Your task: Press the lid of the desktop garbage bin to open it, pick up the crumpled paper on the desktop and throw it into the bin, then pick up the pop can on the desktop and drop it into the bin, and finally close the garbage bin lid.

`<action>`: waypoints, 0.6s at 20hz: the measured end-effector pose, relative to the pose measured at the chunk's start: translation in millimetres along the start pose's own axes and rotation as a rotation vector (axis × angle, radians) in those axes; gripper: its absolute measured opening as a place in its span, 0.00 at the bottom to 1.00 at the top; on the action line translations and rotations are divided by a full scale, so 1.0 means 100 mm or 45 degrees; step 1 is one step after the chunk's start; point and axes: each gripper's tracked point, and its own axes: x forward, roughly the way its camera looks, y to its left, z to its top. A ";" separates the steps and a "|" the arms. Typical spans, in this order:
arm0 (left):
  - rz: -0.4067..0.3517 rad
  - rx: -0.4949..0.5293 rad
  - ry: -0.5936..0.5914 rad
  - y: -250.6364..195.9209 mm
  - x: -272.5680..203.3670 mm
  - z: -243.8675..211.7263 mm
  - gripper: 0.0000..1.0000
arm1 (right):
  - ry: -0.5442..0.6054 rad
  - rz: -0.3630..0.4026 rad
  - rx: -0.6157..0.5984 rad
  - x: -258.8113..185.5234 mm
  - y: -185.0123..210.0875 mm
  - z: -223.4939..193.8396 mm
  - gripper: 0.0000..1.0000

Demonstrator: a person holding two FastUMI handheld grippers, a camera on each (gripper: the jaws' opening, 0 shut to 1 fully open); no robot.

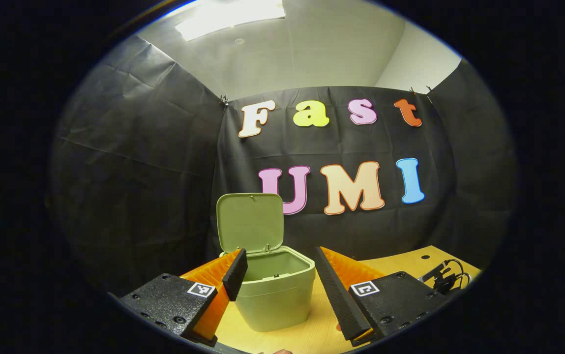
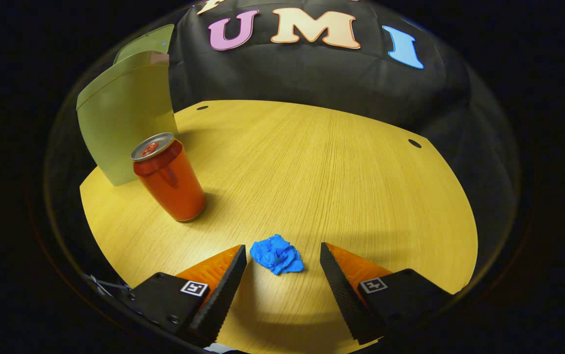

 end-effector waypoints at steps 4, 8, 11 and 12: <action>-0.011 0.011 0.021 0.00 0.00 -0.04 0.86 | 0.020 0.050 0.053 0.07 0.07 0.02 0.84; -0.019 -0.019 0.029 0.00 0.01 -0.07 0.85 | -0.006 0.045 0.053 0.07 0.06 0.02 0.41; -0.027 -0.039 0.046 -0.01 0.01 -0.14 0.85 | -0.034 0.026 0.072 0.01 0.03 0.08 0.36; -0.030 -0.043 0.049 -0.01 0.02 -0.15 0.85 | -0.056 0.030 0.085 -0.03 0.03 0.16 0.23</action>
